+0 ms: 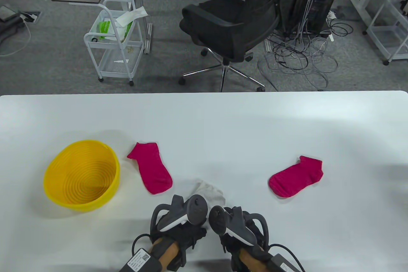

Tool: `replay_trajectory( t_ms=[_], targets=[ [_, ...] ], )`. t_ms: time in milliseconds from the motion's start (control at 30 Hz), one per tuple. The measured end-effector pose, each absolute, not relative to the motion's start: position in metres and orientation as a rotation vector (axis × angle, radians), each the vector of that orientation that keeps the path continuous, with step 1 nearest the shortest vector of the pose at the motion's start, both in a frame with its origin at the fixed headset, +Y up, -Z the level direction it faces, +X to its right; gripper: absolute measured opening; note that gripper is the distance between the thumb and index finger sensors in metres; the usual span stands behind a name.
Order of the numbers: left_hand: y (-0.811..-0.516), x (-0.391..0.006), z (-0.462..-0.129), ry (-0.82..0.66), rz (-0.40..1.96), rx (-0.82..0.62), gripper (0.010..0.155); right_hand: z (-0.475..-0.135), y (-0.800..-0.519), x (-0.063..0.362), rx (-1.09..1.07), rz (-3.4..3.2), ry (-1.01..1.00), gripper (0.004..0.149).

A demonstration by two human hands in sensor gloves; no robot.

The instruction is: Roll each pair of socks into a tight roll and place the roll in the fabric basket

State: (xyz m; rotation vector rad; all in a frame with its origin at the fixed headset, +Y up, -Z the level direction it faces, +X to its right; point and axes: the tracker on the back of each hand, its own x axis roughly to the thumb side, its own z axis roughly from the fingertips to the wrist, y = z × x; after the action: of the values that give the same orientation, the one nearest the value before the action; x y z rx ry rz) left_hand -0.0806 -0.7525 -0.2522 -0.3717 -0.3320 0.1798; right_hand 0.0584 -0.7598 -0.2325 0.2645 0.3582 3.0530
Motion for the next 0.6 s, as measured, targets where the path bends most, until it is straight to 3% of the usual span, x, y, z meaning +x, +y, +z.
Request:
replay_trajectory(
  t_ms=[133,267,367,600],
  targets=[
    [-0.753,-0.076,-0.253,-0.335,0.163,-0.391,0.046,-0.235,-0.756,0.064,0.265,3.007,0.387,0.043],
    [-0.753,-0.076,-0.252,-0.338,0.173,-0.409,0.045,-0.237,-0.738,0.077,0.265,2.914,0.279,0.039],
    [-0.753,-0.076,-0.253,-0.334,0.179,-0.41,0.045,-0.234,-0.729,0.078,0.359,2.876,0.29,0.038],
    [-0.755,-0.078,-0.252,-0.31,0.213,-0.422,0.046,-0.227,-0.741,0.064,0.42,2.99,0.384,0.039]
  ],
)
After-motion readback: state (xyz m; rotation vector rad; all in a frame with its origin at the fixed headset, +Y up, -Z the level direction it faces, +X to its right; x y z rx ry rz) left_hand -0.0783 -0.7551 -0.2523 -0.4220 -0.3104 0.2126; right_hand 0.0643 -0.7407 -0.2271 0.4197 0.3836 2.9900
